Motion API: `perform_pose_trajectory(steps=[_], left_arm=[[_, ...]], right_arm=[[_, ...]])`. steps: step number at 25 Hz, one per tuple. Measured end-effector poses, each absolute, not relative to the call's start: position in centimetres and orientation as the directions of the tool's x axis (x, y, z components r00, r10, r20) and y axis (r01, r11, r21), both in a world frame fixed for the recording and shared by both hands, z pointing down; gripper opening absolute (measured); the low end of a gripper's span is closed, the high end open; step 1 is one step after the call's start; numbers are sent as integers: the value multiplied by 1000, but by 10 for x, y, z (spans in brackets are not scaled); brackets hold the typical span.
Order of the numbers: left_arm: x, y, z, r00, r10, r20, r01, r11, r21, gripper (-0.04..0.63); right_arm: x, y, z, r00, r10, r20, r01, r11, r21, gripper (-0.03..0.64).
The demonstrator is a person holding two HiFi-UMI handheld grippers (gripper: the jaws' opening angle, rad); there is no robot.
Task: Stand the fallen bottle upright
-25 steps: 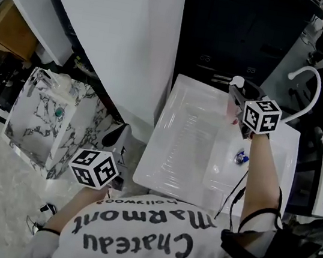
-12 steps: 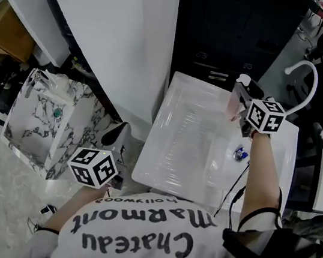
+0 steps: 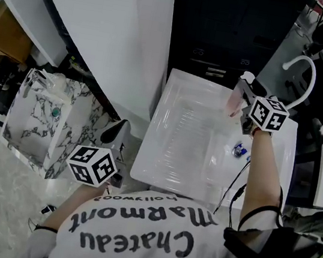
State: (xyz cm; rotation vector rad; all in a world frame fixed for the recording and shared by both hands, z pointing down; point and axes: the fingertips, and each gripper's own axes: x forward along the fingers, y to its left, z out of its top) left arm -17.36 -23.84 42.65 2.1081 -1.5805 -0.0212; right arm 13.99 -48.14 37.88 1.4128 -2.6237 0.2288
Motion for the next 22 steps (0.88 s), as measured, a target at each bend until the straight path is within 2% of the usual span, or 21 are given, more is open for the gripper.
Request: perform_pose_trajectory(steps=[22], left_arm=[[-159,-240,429,352,-891,289,-893,-226,390,14]], right_arm=[[175,-476,372,-459,-884,83,-887,452,-90,172]])
